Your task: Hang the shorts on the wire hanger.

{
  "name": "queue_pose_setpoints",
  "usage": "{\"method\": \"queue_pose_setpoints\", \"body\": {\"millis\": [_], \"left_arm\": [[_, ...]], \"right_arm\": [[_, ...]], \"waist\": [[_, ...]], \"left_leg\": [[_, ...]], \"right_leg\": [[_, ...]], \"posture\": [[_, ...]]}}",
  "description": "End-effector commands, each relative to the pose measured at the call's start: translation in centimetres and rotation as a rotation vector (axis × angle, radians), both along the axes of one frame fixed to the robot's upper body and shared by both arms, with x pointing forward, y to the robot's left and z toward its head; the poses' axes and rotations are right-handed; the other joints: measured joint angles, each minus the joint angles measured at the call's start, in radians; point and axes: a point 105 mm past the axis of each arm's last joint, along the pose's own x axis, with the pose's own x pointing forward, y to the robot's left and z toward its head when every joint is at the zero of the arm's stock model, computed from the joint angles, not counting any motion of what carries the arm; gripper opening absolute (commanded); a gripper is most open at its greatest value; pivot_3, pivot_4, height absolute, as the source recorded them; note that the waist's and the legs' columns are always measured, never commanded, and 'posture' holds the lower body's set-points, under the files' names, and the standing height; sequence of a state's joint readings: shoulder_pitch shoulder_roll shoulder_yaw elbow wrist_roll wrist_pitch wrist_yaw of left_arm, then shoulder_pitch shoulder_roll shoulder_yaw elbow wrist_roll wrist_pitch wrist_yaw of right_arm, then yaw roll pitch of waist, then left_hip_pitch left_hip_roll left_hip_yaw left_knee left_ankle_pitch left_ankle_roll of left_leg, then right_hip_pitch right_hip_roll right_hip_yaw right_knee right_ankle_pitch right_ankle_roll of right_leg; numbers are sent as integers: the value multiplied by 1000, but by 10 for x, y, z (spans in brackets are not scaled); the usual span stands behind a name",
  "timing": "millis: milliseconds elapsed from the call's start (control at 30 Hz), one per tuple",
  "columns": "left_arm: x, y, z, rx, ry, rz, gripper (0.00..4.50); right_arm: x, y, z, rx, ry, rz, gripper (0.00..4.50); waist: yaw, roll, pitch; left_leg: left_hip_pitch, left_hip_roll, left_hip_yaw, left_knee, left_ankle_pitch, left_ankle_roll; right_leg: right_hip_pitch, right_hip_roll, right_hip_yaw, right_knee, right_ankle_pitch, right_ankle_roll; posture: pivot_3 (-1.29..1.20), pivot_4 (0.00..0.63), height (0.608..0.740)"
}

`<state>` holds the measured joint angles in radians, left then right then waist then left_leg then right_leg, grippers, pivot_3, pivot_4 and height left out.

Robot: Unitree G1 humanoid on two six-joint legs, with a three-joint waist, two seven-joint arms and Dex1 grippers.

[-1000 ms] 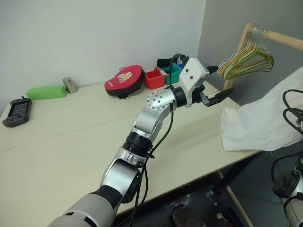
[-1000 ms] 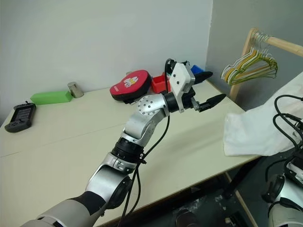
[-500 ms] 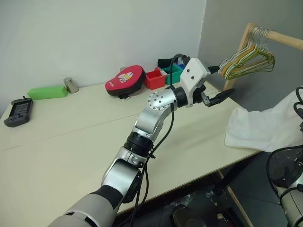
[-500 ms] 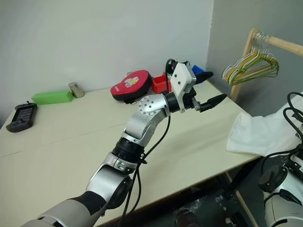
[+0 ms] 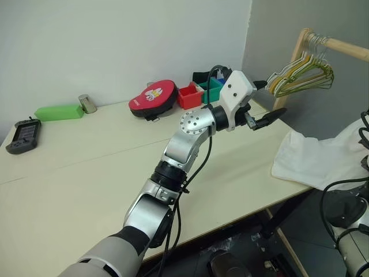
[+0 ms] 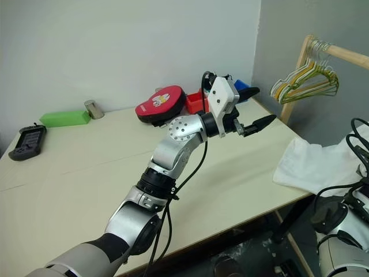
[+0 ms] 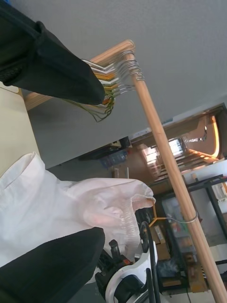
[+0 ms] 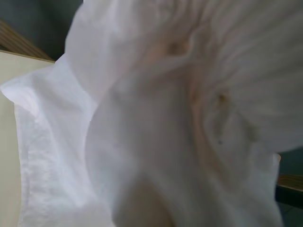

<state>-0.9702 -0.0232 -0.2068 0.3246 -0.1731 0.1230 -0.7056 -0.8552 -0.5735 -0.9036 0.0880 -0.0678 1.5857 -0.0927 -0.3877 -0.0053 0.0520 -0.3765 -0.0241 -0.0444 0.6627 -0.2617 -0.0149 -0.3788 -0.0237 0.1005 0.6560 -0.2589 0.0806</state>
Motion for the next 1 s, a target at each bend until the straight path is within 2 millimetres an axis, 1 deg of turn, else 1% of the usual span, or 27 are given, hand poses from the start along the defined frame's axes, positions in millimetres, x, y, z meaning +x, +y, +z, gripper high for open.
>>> {"method": "queue_pose_setpoints", "body": {"millis": [33, 133, 300, 433, 533, 600, 667, 800, 833, 900, 1000], "left_arm": [[-4, 2, 15, -26, -57, 8, 4500], [-4, 2, 15, -26, -58, 7, 4500], [-4, 1, 15, -27, -59, 6, 4500], [-4, 1, 14, -23, -58, 5, 4500], [-3, 1, 15, -25, -57, 7, 4500], [-3, 2, 14, -24, -54, 8, 4500], [-2, 3, 13, -23, -53, 10, 4500], [-2, 3, 13, -24, -51, 13, 4500], [-2, 4, 13, -25, -50, 16, 4500], [-1, 4, 13, -23, -49, 21, 4500], [0, 4, 11, -15, -49, 24, 4500]], "right_arm": [[-1, -2, 9, -40, -16, -14, 678], [-2, -4, 13, -68, -15, -17, 1459], [-3, -7, 19, -121, -12, -25, 2631], [-5, -9, 29, -246, 13, -36, 3358], [-8, -8, 33, -283, 20, -52, 4046], [-10, -7, 40, -335, 28, -61, 4482], [-11, -6, 49, -402, 26, -62, 4482], [-11, -1, 56, -442, 20, -63, 4482], [-12, 1, 60, -462, 18, -71, 4482], [-14, 9, 75, -538, 0, -77, 4482], [-20, 19, 82, -573, -6, -96, 4482]], "waist": [[1, 0, 0], [0, 0, 0], [0, 0, 0], [1, 0, 0], [0, 0, 0], [0, 0, 0], [0, 0, 0], [0, 0, 0], [0, 0, 0], [0, 1, 1], [0, 2, 1]], "left_leg": [[0, 0, 0, 0, 0, 0], [0, 0, 0, 0, 0, 0], [0, 0, 0, 0, 0, 0], [0, 0, 0, -1, 0, 0], [0, 0, 0, -1, 0, 0], [0, 0, 0, -1, 0, 0], [0, 0, 0, -1, 0, 0], [0, 0, 0, -1, 0, 0], [0, 0, 0, -1, 0, 0], [0, 0, -1, -1, 0, 0], [0, 1, -2, -2, 0, 0]], "right_leg": [[0, 0, 0, 0, 0, 0], [0, 0, 0, 0, 0, 0], [0, 0, 0, 0, 0, 0], [0, 0, 0, 0, 0, 0], [0, 0, 0, -1, 0, 0], [0, 0, 0, -1, 0, 0], [0, 0, 0, -1, 0, 0], [0, 0, 0, -2, 0, 0], [0, 0, 0, -2, 0, 0], [0, 0, 0, -3, 0, 0], [0, 0, 0, -4, 0, 0]], "posture": [[-323, 0, 740], [-324, 0, 740], [-324, 0, 740], [-326, 0, 740], [-326, 0, 740], [-326, 0, 740], [-328, 0, 740], [-329, 0, 740], [-329, 0, 740], [-333, 2, 740], [-337, 1, 740]]}}
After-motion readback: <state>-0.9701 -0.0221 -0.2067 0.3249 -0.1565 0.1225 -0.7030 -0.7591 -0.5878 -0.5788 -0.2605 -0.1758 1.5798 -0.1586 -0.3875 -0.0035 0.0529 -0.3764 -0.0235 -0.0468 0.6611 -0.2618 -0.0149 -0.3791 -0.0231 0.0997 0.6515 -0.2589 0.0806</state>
